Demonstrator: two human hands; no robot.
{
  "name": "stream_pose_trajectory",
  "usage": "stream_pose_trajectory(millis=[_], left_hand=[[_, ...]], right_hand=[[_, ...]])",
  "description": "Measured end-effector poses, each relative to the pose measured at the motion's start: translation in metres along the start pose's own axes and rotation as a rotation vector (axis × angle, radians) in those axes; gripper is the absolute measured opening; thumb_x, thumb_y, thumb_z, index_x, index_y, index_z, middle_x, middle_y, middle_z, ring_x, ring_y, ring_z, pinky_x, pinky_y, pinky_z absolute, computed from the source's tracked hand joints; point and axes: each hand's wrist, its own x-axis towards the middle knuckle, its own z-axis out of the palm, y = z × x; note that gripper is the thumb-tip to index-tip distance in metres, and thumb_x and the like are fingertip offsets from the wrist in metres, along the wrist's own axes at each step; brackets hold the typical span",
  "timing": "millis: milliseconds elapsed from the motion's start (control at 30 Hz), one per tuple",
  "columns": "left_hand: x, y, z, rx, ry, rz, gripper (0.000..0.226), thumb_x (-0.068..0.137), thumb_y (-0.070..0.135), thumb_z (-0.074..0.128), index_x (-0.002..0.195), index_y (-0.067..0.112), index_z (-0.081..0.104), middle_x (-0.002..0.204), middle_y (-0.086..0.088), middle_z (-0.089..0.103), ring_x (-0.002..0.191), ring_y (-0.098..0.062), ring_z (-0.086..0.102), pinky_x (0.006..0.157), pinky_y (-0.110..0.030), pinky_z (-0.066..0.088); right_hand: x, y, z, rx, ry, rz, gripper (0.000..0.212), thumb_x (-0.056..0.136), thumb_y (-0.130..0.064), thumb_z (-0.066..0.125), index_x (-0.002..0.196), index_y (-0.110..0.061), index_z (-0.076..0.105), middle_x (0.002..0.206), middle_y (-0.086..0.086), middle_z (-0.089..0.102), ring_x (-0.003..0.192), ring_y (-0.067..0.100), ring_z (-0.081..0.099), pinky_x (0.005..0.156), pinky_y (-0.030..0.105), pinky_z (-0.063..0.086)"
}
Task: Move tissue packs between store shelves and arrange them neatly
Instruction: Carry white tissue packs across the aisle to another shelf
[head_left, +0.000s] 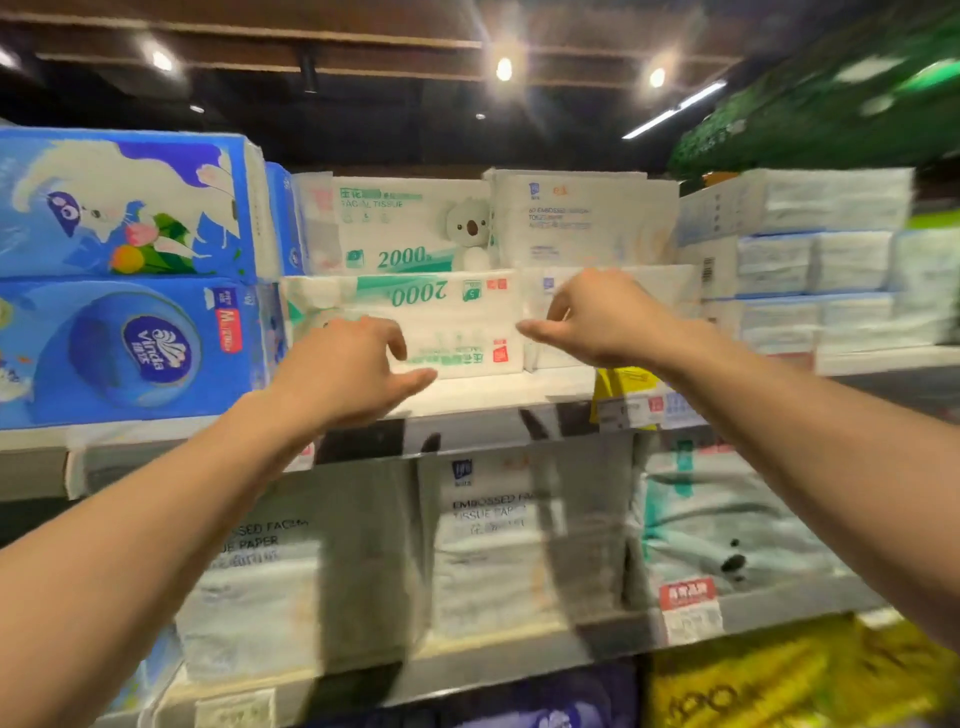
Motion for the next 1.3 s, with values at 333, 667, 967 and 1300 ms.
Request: stream_pose_trajectory(millis=[333, 667, 967, 1300], left_hand=[[-0.062, 0.133, 0.029, -0.243, -0.143, 0.405, 0.057, 0.081, 0.073, 0.057, 0.110, 0.025, 0.065, 0.112, -0.001, 0.071, 0.105, -0.027, 0.065, 0.088, -0.042, 0.053], [-0.149, 0.388, 0.052, -0.377, -0.317, 0.812, 0.075, 0.081, 0.082, 0.047, 0.128, 0.024, 0.059, 0.130, -0.006, 0.065, 0.120, -0.028, 0.060, 0.098, -0.040, 0.048], [-0.266, 0.662, 0.080, -0.611, -0.473, 0.939, 0.102, 0.072, 0.091, 0.041, 0.146, 0.021, 0.047, 0.149, -0.006, 0.049, 0.139, -0.025, 0.042, 0.117, -0.035, 0.032], [-0.358, 0.931, 0.116, -0.641, -0.627, 1.170, 0.084, 0.088, 0.073, 0.049, 0.156, 0.027, 0.029, 0.164, -0.002, 0.028, 0.149, -0.022, 0.026, 0.120, -0.036, 0.022]], right_hand=[[-0.181, 0.056, -0.029, -0.097, -0.174, 0.120, 0.058, 0.094, -0.062, 0.055, 0.119, -0.011, 0.069, 0.123, 0.013, 0.069, 0.115, 0.033, 0.062, 0.093, 0.039, 0.050], [-0.400, 0.207, -0.096, -0.107, -0.235, 0.537, 0.068, 0.093, -0.064, 0.056, 0.139, -0.013, 0.057, 0.141, 0.010, 0.059, 0.131, 0.028, 0.053, 0.107, 0.038, 0.044], [-0.626, 0.367, -0.189, -0.209, -0.341, 0.914, 0.078, 0.092, -0.071, 0.049, 0.149, -0.018, 0.046, 0.155, 0.005, 0.045, 0.141, 0.026, 0.044, 0.115, 0.047, 0.037], [-0.828, 0.529, -0.240, -0.170, -0.320, 1.290, 0.090, 0.087, -0.081, 0.040, 0.155, -0.023, 0.035, 0.165, 0.003, 0.028, 0.152, 0.024, 0.025, 0.122, 0.051, 0.027]])
